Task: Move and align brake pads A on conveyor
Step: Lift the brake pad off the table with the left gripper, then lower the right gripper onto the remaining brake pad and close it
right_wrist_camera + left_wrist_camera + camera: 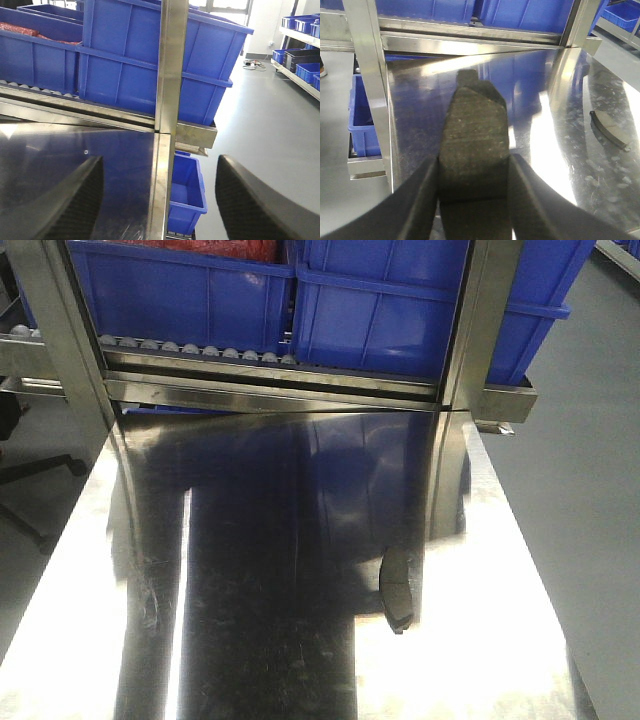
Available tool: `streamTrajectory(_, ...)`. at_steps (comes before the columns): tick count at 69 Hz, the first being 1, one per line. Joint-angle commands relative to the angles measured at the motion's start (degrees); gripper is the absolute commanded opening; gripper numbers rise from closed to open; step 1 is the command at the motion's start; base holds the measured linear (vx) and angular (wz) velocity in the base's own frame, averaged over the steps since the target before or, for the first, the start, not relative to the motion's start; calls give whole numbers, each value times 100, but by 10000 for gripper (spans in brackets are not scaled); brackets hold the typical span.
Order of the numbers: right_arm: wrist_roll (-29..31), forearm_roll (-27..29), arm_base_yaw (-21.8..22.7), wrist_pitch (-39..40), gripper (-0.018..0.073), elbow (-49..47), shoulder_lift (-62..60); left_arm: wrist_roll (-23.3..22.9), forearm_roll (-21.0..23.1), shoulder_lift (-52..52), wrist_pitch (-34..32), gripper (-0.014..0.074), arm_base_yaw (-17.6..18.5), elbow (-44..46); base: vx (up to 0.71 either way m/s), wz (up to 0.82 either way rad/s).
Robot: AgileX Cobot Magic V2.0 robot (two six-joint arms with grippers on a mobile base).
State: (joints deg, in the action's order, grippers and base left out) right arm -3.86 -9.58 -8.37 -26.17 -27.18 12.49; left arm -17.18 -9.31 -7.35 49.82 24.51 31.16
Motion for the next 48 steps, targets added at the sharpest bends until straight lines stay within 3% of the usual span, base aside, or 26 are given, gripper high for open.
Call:
streamTrajectory(1, 42, -58, 16, 421, 473, -150, 82, 4, -64, -84, -544, -6, 30, 152, 0, 0)
streamTrajectory(48, -4, 107, 16, 402, 473, -162, 108, 4, -64, -84, -544, -6, 30, 152, 0, 0)
